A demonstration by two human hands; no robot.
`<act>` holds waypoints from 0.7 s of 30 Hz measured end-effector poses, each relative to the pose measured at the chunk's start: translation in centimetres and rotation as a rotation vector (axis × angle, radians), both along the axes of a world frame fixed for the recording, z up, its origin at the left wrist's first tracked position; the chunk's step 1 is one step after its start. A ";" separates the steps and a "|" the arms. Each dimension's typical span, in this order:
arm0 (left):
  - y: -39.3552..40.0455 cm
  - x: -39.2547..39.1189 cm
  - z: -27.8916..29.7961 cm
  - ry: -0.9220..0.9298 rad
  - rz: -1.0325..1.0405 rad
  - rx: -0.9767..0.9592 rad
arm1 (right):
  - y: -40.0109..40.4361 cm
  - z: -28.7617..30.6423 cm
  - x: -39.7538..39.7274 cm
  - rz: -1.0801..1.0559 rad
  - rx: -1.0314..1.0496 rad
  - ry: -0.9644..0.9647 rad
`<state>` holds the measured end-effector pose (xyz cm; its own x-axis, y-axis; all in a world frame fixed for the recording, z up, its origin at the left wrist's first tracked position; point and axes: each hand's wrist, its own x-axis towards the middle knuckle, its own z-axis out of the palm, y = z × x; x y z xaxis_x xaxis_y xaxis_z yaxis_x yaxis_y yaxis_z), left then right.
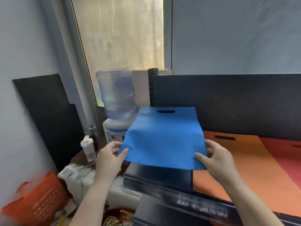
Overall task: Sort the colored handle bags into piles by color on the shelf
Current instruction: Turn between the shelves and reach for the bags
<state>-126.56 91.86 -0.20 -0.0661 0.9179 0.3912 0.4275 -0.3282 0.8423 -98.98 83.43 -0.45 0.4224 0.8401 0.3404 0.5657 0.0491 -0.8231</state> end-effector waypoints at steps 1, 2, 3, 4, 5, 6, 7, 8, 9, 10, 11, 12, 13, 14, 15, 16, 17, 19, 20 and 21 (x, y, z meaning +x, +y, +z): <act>0.6 -0.4 -0.8 0.048 -0.014 -0.056 | 0.1 -0.4 -0.3 -0.021 -0.086 -0.057; 1.1 -0.9 -1.6 0.091 -0.029 -0.103 | 0.2 -0.7 -0.5 -0.047 -0.188 -0.144; 1.6 -1.5 -2.2 0.111 -0.051 -0.145 | 0.3 -0.7 -0.9 -0.082 -0.298 -0.246; 2.0 -1.9 -2.7 0.110 -0.076 -0.186 | 0.5 -0.9 -1.2 -0.124 -0.400 -0.357; 2.3 -2.4 -3.1 0.103 -0.100 -0.221 | 0.6 -1.0 -1.6 -0.168 -0.468 -0.464; 2.6 -2.8 -3.4 0.105 -0.120 -0.250 | 0.8 -1.1 -2.1 -0.209 -0.492 -0.547; 2.8 -3.2 -3.6 0.118 -0.133 -0.270 | 1.1 -1.1 -2.5 -0.235 -0.483 -0.595; 3.0 -3.5 -3.8 0.134 -0.138 -0.280 | 1.5 -1.2 -3.1 -0.233 -0.470 -0.620; 3.1 -3.7 -4.0 0.154 -0.136 -0.274 | 2.0 -1.3 -3.6 -0.200 -0.479 -0.645; 3.3 -3.9 -4.1 0.187 -0.125 -0.245 | 2.6 -1.5 -4.1 -0.145 -0.514 -0.677; 3.4 -4.0 -4.0 0.236 -0.110 -0.197 | 3.2 -1.6 -4.5 -0.091 -0.568 -0.712; 3.6 -4.0 -3.9 0.299 -0.097 -0.135 | 3.7 -1.8 -4.8 -0.048 -0.624 -0.738; 3.8 -3.8 -3.8 0.374 -0.094 -0.070 | 4.1 -2.0 -5.1 -0.012 -0.667 -0.753; 4.0 -3.5 -3.6 0.444 -0.108 -0.015 | 4.4 -2.2 -5.4 0.016 -0.702 -0.760; 4.3 -3.0 -3.3 0.511 -0.142 0.025 | 4.6 -2.4 -5.6 0.030 -0.730 -0.759; 4.5 -2.2 -3.1 0.584 -0.192 0.054 | 4.8 -2.6 -5.9 0.029 -0.745 -0.753; 4.8 -1.3 -3.0 0.668 -0.250 0.074 | 5.0 -2.7 -6.1 0.016 -0.746 -0.744; 5.3 0.9 -2.9 0.828 -0.372 0.071 | 5.4 -2.9 -6.7 -0.017 -0.731 -0.725; 5.5 1.8 -2.9 0.879 -0.433 0.043 | 5.5 -3.0 -7.0 -0.029 -0.724 -0.718; 5.5 2.7 -3.0 0.917 -0.486 0.014 | 5.6 -3.1 -7.3 -0.040 -0.716 -0.710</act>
<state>-123.89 97.39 -3.20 0.6386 0.7609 0.1148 0.7214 -0.6439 0.2549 -106.23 89.02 -3.54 0.3501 0.9351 -0.0546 0.9270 -0.3542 -0.1234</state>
